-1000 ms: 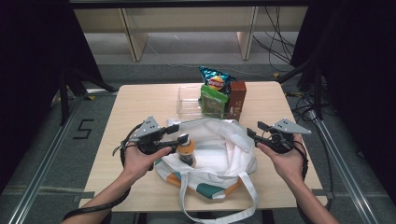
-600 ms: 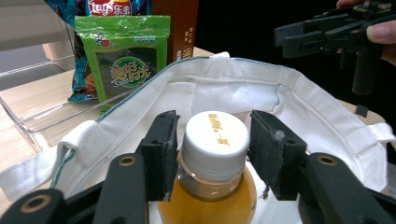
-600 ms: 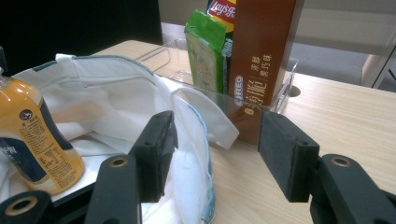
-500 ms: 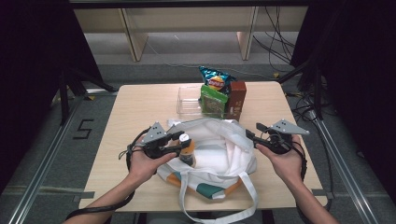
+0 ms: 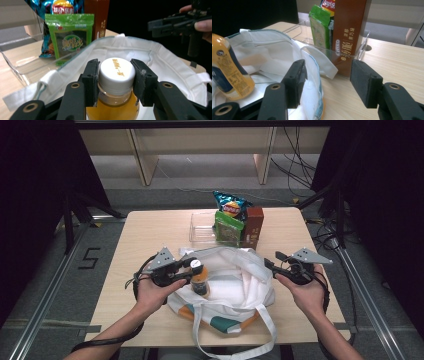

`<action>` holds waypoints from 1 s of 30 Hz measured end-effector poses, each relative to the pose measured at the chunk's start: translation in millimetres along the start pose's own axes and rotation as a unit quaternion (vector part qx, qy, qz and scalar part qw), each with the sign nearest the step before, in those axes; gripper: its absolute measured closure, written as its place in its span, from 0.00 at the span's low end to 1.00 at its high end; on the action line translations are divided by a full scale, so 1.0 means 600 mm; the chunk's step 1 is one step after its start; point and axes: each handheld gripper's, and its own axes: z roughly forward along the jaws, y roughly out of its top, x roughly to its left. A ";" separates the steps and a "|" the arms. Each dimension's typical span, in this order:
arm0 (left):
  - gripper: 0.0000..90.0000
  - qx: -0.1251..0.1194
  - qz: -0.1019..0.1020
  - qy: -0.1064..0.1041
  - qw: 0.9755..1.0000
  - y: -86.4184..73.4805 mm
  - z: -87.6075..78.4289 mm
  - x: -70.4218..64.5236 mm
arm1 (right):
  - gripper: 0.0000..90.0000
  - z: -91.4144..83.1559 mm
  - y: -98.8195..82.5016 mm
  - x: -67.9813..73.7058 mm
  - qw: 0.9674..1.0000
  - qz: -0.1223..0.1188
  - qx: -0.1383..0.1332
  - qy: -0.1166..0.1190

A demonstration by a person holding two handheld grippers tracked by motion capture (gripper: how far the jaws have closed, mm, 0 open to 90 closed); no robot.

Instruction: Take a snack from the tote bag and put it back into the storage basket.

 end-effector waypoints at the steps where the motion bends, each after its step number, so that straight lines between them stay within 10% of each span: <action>1: 0.65 -0.003 0.001 0.000 1.000 0.003 -0.001 0.000 | 0.51 0.000 -0.001 0.000 1.000 0.003 -0.002 0.000; 30: 0.65 -0.038 0.008 0.003 0.999 0.051 -0.019 -0.001 | 0.52 -0.017 0.005 -0.014 1.000 -0.002 -0.012 -0.019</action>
